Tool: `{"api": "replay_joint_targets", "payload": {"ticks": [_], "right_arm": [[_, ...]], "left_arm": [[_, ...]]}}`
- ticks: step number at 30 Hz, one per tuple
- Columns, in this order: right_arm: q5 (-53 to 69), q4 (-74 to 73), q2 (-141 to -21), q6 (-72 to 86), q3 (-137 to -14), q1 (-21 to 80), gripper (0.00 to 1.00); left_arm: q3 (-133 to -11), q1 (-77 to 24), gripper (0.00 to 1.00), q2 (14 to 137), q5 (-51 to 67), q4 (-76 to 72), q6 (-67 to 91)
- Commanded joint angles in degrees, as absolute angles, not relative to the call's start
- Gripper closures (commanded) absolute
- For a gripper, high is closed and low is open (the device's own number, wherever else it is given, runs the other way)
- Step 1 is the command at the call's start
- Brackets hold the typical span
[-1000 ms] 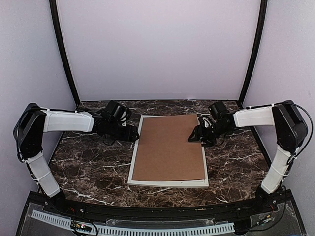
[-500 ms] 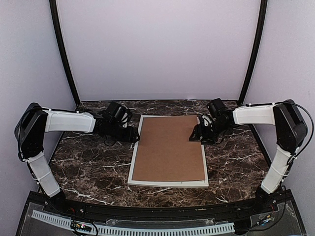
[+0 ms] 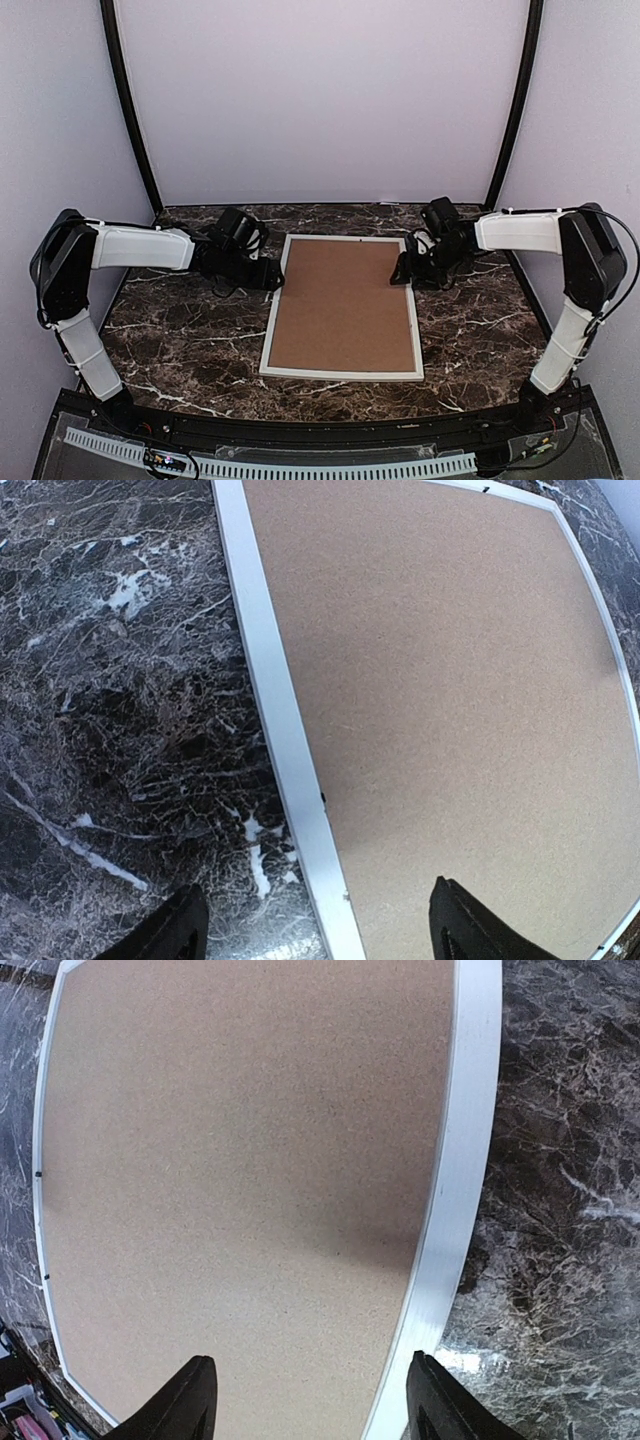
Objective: Put the photo into the frame
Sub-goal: Place the backboard next to the photo.
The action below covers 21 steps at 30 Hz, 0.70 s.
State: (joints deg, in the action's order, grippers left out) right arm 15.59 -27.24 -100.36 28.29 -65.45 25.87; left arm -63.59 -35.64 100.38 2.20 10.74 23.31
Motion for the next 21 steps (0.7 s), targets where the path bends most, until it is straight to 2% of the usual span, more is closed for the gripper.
{"api": "replay_joint_targets", "payload": {"ticks": [1,12,21], "right_arm": [[14.45,-25.93,-97.15,27.4,-65.46,26.34,0.34],[6.44,-27.21,-99.09,25.52,-65.42,26.12,0.4],[9.59,-25.89,-102.22,24.4,-64.57,25.05,0.58]], "left_arm": [[-62.9,-35.94,0.21,98.54,1.62,9.53,22.68],[-65.36,-35.86,0.24,99.68,1.38,11.81,21.83],[-66.26,-35.68,0.25,100.04,0.88,13.14,20.99]]}}
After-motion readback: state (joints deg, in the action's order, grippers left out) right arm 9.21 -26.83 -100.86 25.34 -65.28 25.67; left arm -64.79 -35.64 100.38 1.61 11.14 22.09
